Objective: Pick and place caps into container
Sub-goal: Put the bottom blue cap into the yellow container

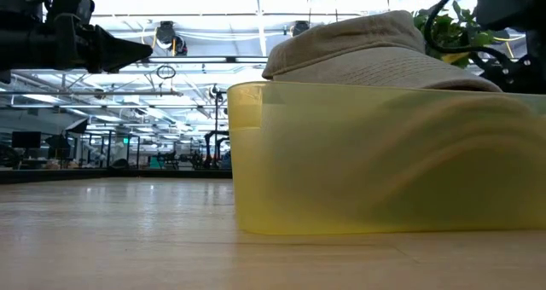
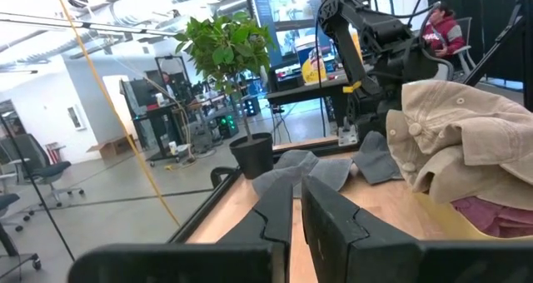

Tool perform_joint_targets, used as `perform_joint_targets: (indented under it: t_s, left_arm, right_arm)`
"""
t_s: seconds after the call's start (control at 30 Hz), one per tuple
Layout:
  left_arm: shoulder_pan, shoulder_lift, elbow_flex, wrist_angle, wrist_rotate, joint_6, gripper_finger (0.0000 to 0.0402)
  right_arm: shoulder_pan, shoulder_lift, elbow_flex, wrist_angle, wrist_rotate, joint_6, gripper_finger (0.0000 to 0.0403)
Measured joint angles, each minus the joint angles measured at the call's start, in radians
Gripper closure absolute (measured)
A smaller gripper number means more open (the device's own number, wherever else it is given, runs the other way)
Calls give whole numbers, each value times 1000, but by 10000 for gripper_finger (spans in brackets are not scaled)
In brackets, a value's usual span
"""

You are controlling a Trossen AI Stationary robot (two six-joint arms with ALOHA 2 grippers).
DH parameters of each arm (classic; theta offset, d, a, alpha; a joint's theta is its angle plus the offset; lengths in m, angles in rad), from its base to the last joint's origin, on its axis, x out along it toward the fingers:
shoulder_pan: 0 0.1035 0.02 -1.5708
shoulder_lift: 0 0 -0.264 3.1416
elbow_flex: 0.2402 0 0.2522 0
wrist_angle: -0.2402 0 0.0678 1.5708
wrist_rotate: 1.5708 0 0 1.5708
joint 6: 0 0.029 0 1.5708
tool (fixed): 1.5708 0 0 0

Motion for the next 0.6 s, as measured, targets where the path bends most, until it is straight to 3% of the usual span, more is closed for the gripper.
perform_joint_targets:
  t_s: [0.3,0.6]
  left_arm:
    - [0,0,0,0,0,-29,364]
    - [0,0,0,0,0,-53,364]
  right_arm:
    - [0,1,-31,6,-18,-16,224]
    - [1,1,-32,-16,-27,-81,387]
